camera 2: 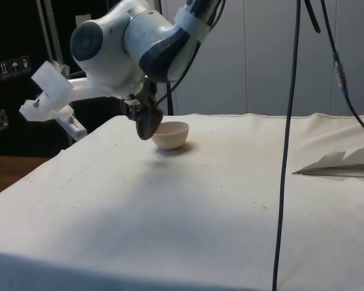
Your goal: Pour the coffee beans from the cup into the bowl.
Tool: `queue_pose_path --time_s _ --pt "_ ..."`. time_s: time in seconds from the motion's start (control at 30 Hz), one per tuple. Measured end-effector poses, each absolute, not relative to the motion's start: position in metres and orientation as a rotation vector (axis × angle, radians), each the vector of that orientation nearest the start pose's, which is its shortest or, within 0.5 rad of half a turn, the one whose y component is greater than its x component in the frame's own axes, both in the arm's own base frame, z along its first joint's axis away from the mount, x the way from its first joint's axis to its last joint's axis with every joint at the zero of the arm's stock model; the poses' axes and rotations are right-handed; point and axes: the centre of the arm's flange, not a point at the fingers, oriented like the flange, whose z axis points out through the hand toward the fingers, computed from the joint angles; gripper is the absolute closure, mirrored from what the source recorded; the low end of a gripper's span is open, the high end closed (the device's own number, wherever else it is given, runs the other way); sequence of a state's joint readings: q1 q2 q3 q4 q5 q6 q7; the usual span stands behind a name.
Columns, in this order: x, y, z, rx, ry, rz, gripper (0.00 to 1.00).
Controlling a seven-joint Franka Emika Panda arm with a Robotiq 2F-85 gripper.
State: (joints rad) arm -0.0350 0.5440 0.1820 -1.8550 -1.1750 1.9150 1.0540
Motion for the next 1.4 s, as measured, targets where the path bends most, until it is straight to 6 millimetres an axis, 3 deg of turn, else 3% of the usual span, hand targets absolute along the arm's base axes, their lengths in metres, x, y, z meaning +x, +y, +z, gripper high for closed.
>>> queue_pose_path --time_s 1.4 --pt "0.621 0.022 0.213 2.409 -0.289 0.161 0.99"
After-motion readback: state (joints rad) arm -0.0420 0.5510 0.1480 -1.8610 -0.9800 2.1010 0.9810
